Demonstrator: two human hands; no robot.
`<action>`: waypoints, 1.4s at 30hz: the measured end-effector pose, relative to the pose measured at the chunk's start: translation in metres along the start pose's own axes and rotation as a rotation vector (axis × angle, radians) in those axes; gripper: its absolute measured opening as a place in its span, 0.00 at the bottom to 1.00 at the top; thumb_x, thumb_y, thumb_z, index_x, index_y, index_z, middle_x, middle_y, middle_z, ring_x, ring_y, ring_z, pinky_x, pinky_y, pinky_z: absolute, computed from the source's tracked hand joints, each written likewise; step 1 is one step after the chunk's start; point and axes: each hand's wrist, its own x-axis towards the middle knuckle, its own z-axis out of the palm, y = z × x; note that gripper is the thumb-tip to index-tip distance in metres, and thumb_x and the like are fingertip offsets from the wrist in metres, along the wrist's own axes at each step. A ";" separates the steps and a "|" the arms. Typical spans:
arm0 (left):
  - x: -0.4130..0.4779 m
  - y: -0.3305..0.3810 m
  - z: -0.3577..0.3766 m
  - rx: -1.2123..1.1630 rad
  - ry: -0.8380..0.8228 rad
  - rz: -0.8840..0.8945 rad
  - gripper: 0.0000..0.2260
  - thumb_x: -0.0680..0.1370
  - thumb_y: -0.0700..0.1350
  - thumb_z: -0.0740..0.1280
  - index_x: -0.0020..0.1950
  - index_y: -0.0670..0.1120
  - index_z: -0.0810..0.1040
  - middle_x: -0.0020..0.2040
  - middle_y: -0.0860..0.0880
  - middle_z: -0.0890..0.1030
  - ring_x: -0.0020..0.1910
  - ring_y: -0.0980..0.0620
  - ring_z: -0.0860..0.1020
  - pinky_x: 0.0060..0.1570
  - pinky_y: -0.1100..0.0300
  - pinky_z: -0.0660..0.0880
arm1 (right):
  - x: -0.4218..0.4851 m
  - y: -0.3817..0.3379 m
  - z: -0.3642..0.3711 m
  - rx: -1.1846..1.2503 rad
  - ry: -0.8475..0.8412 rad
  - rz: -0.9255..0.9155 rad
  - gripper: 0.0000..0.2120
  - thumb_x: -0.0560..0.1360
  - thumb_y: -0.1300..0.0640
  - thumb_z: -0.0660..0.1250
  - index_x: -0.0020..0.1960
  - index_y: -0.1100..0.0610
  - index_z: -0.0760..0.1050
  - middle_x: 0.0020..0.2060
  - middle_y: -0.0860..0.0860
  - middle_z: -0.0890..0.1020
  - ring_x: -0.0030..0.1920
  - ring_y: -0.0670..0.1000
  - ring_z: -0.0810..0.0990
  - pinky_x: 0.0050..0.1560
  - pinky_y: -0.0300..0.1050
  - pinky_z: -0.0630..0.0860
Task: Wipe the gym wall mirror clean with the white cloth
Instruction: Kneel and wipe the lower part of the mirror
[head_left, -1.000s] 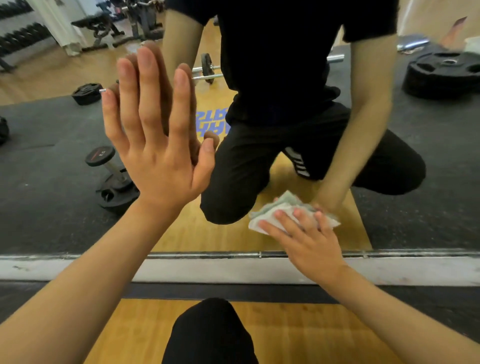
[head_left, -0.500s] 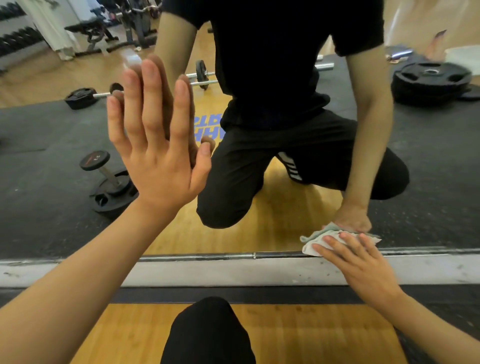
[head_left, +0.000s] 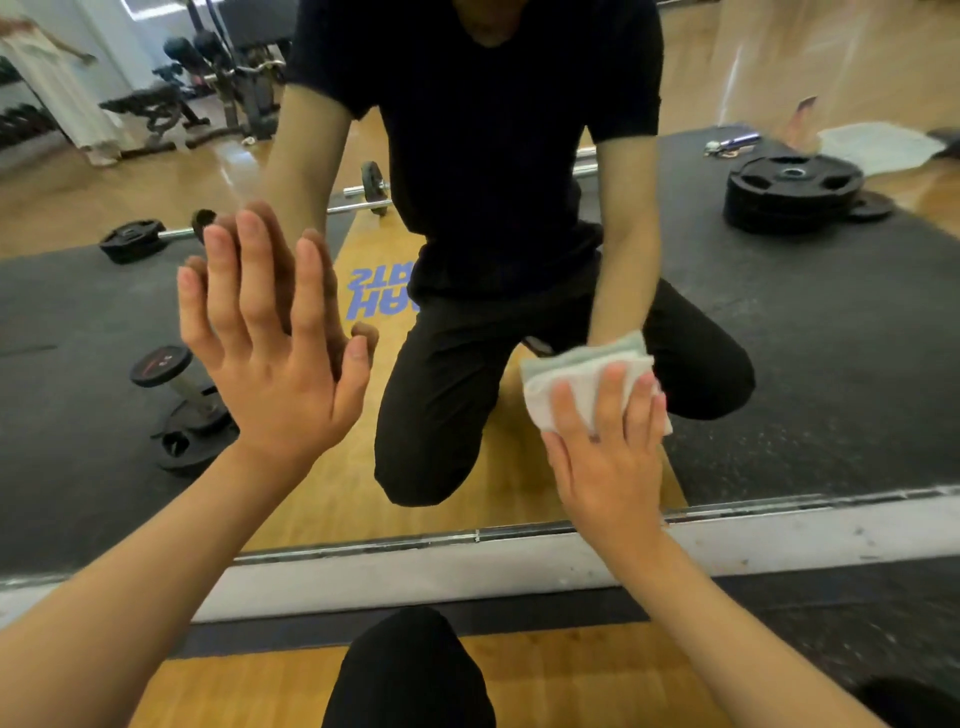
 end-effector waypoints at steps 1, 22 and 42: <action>-0.001 0.001 0.001 -0.002 0.007 0.002 0.31 0.86 0.57 0.51 0.87 0.49 0.49 0.78 0.33 0.56 0.86 0.48 0.42 0.83 0.43 0.46 | -0.039 0.012 0.008 -0.012 -0.102 0.045 0.30 0.86 0.50 0.63 0.83 0.52 0.52 0.81 0.62 0.48 0.79 0.70 0.51 0.76 0.73 0.63; -0.002 0.000 0.006 0.005 0.043 0.010 0.31 0.86 0.58 0.49 0.87 0.48 0.50 0.82 0.35 0.54 0.86 0.47 0.43 0.83 0.43 0.46 | -0.080 -0.004 0.015 -0.033 -0.287 0.038 0.48 0.76 0.56 0.77 0.85 0.51 0.50 0.85 0.58 0.46 0.84 0.65 0.42 0.79 0.68 0.54; -0.001 0.000 0.003 -0.018 0.051 0.036 0.33 0.84 0.55 0.57 0.87 0.47 0.53 0.87 0.45 0.46 0.86 0.44 0.47 0.83 0.42 0.48 | 0.049 -0.002 -0.026 -0.097 -0.039 -0.022 0.25 0.89 0.44 0.47 0.84 0.51 0.52 0.84 0.60 0.48 0.84 0.62 0.40 0.83 0.59 0.38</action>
